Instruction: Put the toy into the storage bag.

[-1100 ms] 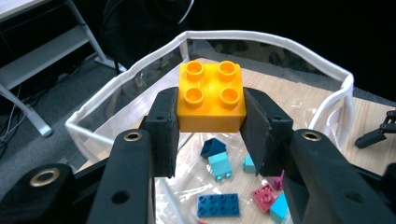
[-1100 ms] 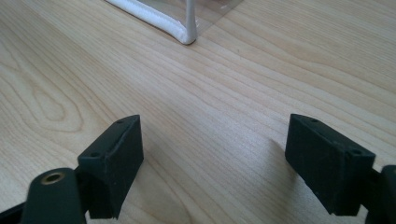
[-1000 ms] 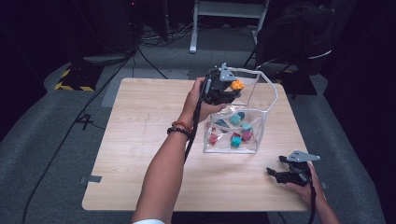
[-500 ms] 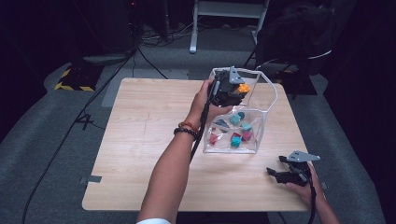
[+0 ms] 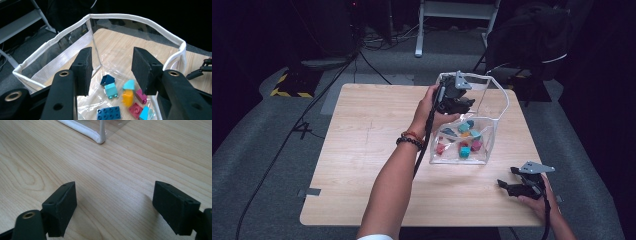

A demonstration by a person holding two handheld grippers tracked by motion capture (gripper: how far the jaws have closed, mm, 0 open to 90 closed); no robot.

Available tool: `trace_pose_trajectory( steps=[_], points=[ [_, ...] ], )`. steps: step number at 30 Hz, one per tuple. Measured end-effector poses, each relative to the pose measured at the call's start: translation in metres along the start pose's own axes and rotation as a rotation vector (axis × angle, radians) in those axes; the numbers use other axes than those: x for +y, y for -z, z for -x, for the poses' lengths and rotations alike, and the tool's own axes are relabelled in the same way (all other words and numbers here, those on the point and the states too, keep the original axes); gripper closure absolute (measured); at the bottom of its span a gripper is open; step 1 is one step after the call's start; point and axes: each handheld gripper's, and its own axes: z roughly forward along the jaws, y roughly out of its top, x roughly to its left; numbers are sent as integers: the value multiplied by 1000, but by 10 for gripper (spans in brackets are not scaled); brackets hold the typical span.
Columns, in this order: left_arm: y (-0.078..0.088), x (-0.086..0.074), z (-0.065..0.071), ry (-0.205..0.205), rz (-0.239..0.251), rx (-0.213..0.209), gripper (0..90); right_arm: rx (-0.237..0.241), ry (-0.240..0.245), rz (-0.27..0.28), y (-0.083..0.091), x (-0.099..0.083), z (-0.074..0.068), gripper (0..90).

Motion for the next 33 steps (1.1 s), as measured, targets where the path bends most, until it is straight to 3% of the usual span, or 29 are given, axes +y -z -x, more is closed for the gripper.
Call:
trace_pose_trajectory(
  steps=[9, 11, 20, 28, 33],
  points=[
    [7, -4, -5, 18, 7, 13, 491, 0, 1, 0, 0, 0, 0, 199],
    [9, -5, -7, 26, 12, 38, 452, 0, 1, 0, 0, 0, 0, 199],
    [19, -13, -15, 50, -7, 61, 367, 0, 0, 0, 0, 0, 0, 199],
    [31, -28, -32, 109, -51, 109, 207, 0, -1, 1, 0, 0, 0, 199],
    [44, -38, -43, 142, -41, 133, 169, 0, -1, 2, 0, 0, 0, 199]
  ],
)
